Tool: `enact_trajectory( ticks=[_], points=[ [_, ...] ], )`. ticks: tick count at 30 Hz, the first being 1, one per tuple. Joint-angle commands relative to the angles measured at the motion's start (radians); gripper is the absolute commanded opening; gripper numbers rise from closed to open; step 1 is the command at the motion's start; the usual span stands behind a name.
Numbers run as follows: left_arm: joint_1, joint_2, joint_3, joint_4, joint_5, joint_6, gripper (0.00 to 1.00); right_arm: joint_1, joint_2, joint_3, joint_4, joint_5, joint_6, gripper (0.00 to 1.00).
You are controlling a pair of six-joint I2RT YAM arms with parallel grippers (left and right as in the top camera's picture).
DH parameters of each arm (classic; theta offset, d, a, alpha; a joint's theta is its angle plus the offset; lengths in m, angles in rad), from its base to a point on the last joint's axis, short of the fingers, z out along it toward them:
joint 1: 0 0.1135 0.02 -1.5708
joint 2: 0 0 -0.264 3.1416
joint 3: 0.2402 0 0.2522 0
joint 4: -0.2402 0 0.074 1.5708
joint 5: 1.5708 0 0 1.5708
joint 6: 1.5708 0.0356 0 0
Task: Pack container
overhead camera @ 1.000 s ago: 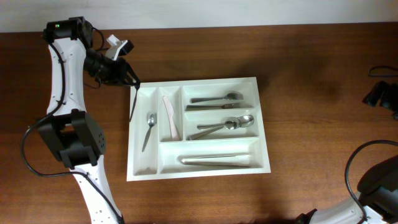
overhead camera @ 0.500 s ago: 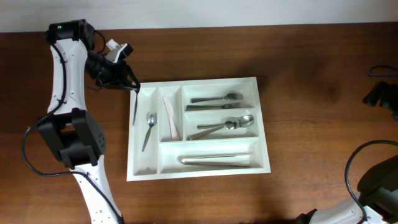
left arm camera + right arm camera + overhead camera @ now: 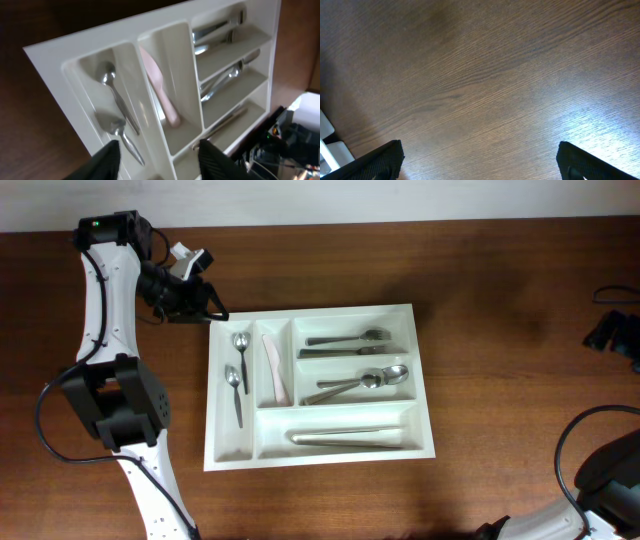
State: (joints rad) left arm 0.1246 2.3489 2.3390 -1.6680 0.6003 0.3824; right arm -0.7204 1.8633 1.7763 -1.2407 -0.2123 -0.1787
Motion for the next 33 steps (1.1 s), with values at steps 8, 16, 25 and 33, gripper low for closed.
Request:
enact_trajectory(
  ticks=[8,16,25,33],
  points=[
    [0.07,0.007,-0.002,0.058,0.016,0.003,0.99,0.001,-0.022,-0.005,0.0,-0.013,0.004,0.99],
    [0.253,-0.107,0.035,-0.016,0.262,0.171,0.99,0.001,-0.022,-0.005,0.0,-0.013,0.005,0.99],
    [0.414,-0.439,0.035,-0.02,0.091,0.19,0.99,0.001,-0.022,-0.005,0.0,-0.013,0.005,0.99],
    [0.451,-0.749,0.019,-0.019,0.038,0.105,0.99,0.001,-0.022,-0.005,0.0,-0.013,0.004,0.99]
  ],
)
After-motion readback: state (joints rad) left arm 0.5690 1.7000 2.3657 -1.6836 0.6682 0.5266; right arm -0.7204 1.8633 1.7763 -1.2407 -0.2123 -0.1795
